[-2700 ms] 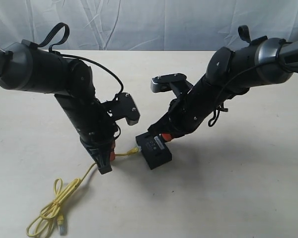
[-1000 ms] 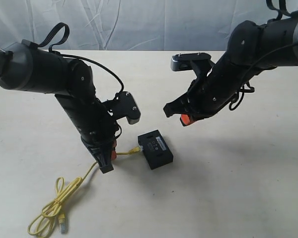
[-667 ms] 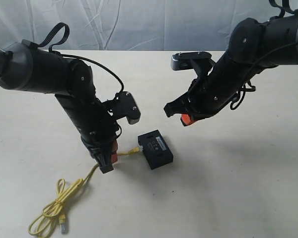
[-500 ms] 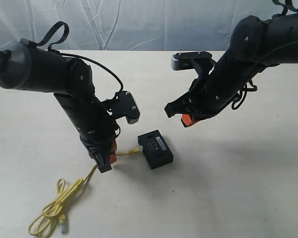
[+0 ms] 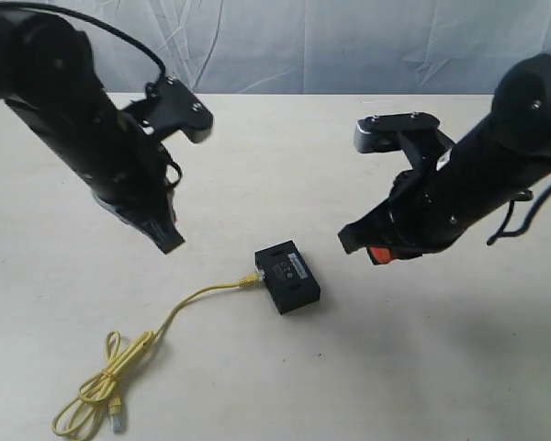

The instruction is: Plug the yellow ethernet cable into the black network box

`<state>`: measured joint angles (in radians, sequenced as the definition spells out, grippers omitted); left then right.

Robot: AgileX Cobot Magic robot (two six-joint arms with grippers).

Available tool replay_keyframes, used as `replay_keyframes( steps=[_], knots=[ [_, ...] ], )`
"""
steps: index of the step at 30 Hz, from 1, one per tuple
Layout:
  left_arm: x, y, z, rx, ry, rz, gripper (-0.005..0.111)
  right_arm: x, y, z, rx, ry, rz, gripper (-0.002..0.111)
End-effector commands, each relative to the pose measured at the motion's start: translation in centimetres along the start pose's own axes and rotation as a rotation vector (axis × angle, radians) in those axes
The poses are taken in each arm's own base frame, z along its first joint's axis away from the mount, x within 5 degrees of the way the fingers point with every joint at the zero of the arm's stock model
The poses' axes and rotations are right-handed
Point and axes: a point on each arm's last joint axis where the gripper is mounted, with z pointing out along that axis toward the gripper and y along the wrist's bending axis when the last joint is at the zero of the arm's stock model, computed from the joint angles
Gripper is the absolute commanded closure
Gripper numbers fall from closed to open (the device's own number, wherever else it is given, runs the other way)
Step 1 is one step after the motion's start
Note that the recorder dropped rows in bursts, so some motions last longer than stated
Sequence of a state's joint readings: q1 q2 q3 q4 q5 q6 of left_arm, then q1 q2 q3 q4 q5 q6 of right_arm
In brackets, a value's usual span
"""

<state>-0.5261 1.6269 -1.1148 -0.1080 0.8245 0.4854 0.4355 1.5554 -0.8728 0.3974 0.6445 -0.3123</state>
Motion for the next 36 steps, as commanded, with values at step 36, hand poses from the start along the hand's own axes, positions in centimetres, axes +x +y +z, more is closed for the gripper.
replay_keyframes(
  steps=[36],
  knots=[
    [18.8, -6.7, -15.7, -0.408, -0.753, -0.484, 0.107, 18.8, 2.3, -17.9, 0.251, -1.002, -0.046, 0.109]
  ],
)
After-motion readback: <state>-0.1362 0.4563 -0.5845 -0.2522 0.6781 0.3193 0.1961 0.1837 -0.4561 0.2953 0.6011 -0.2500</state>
